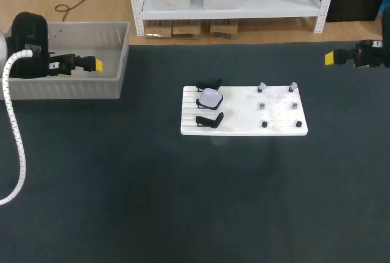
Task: Pick up each earbud case from the left stands, insert the matching earbuds, close the lid, and place the case in the box.
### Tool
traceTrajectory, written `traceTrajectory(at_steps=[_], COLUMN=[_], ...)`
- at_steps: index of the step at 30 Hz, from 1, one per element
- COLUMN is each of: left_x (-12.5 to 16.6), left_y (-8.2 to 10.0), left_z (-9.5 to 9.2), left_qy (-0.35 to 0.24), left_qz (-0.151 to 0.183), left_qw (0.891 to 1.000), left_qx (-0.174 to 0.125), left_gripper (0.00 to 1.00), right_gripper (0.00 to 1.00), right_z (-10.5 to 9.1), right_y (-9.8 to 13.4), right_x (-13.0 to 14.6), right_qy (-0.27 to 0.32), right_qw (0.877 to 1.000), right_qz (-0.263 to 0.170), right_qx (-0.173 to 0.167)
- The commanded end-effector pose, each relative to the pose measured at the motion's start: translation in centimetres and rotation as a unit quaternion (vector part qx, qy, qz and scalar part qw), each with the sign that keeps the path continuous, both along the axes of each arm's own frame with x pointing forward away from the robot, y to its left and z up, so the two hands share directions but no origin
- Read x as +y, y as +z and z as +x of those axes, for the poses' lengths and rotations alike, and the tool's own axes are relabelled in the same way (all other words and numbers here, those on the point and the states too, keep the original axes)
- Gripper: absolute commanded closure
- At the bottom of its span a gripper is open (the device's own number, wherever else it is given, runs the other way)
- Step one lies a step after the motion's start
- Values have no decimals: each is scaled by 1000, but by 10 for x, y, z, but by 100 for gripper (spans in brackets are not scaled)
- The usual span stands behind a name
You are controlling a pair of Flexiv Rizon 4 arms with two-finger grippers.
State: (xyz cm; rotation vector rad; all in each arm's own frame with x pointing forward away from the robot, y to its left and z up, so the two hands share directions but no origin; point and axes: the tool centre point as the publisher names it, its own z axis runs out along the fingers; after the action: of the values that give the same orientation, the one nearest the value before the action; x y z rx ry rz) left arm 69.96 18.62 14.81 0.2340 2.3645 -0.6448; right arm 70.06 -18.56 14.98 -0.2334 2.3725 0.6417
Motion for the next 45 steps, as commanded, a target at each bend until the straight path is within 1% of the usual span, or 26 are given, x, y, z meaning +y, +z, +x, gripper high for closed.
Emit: traceTrajectory(at_steps=[1,27,33,37,41,45], left_x=[-1,-1,-15,-21,-26,-32], left_y=[2,2,8,13,24,32], left_z=[0,0,-3,-1,3,6], left_qy=[2,2,-63,-108,-161,-218], left_qz=[3,3,-4,1,0,4], left_qw=[1000,1000,997,991,980,964], left_qx=[3,3,-42,-76,-113,-150], left_gripper=[0,0,0,0,0,0], right_gripper=[0,0,0,0,0,0], right_z=[0,0,0,0,0,0], right_y=[0,0,0,0,0,0], right_x=[0,0,0,0,0,0], right_qy=[0,0,0,0,0,0], right_qw=[1000,1000,1000,1000,1000,1000], right_qz=[0,0,0,0,0,0], right_qx=[0,0,0,0,0,0])
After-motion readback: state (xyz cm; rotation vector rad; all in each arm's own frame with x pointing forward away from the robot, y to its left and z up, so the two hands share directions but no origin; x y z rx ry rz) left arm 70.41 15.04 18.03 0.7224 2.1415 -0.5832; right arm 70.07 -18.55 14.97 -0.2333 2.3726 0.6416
